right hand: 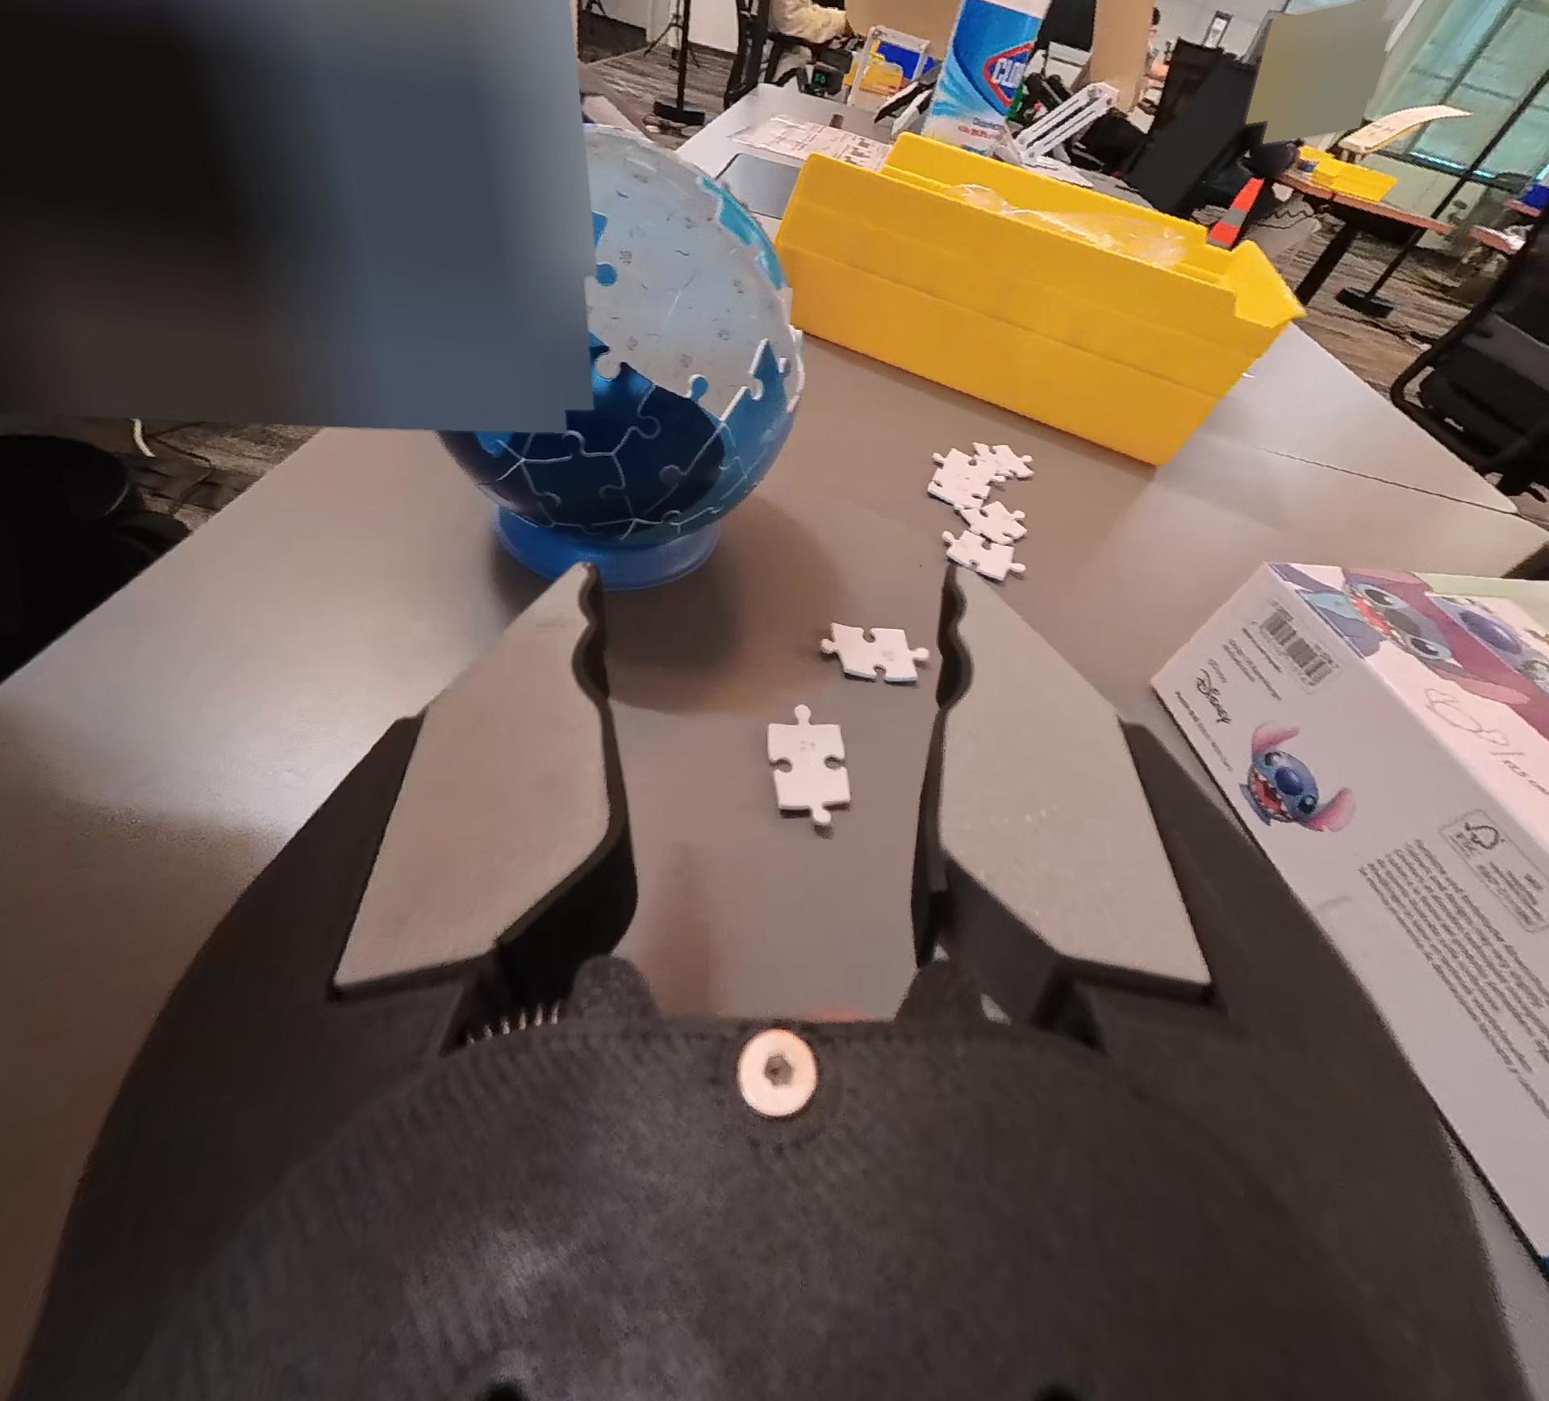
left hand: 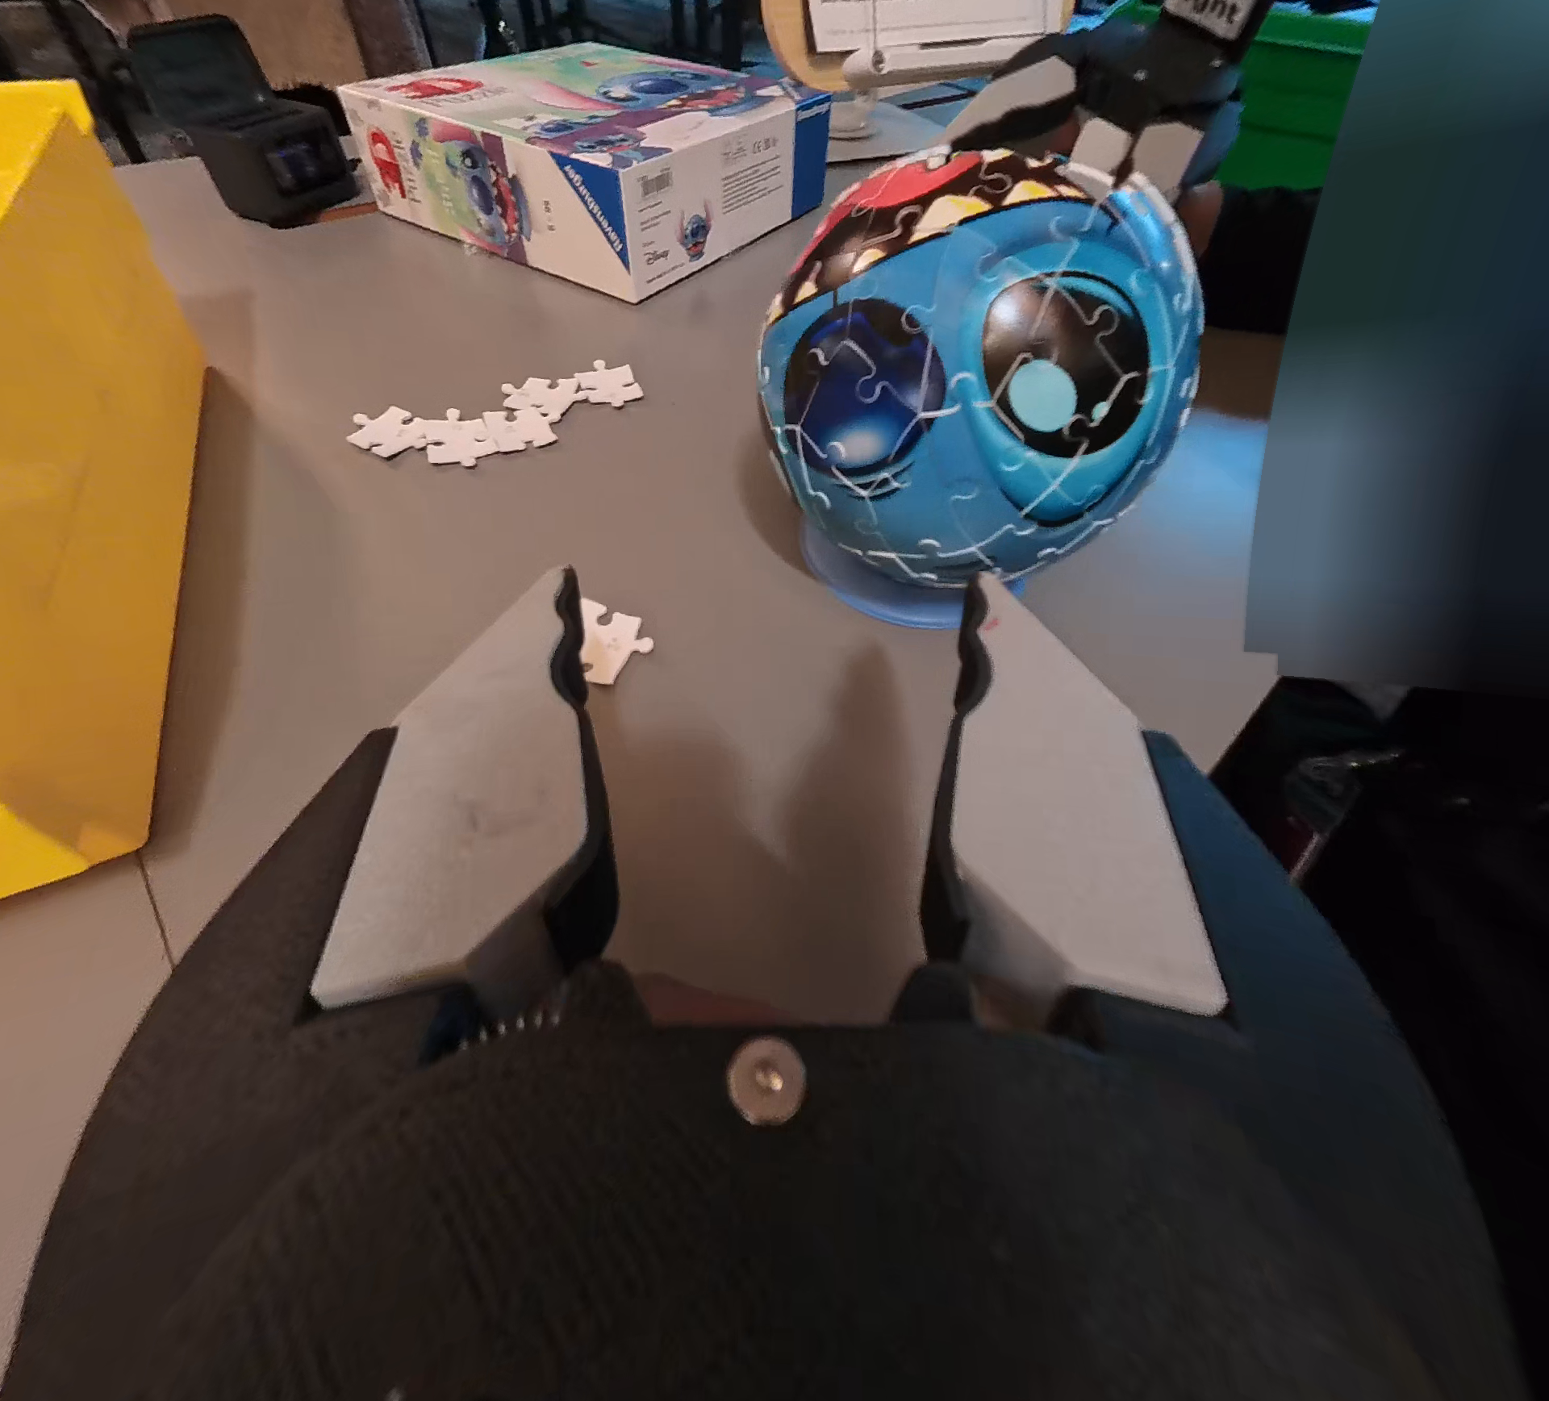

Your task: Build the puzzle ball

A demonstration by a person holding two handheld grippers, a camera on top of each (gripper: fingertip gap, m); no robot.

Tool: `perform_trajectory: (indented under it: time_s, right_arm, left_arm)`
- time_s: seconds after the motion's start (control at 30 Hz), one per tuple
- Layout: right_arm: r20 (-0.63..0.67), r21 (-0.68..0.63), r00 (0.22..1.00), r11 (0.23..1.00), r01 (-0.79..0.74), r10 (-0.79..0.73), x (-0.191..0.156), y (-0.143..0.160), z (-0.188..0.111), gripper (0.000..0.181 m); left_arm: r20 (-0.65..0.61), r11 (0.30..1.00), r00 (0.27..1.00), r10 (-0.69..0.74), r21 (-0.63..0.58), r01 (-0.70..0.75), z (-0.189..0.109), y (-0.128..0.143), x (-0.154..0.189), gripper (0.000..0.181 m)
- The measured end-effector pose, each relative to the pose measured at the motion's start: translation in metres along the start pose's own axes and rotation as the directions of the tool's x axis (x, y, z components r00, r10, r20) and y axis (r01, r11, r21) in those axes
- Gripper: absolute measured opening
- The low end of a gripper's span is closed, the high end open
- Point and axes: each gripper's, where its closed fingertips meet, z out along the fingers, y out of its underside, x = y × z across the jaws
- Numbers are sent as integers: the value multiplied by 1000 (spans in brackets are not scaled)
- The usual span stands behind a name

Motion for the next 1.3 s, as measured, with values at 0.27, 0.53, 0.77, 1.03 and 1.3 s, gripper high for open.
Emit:
perform_trajectory:
  time_s: [0.27,0.53,0.77,1.03,1.3]
  right_arm:
    - [4,-66,993,991,118,-118,-19,5,10,80]
    - [-17,-45,999,998,34,-34,-5,4,7,79]
    - [-45,-35,999,999,-28,26,9,5,1,74]
    - [-40,-30,999,999,-36,35,10,5,-1,75]
    - [-30,-36,1000,999,-3,1,6,5,0,74]
  left_arm:
    - [102,997,992,74,22,-77,-9,-1,-8,85]
    - [151,993,988,21,-118,-3,-2,16,-35,65]
    - [110,991,994,22,-130,-7,20,11,-49,59]
    - [44,892,979,197,-423,-161,36,50,-58,58]
    - [-53,880,995,83,-465,-98,41,55,-59,31]
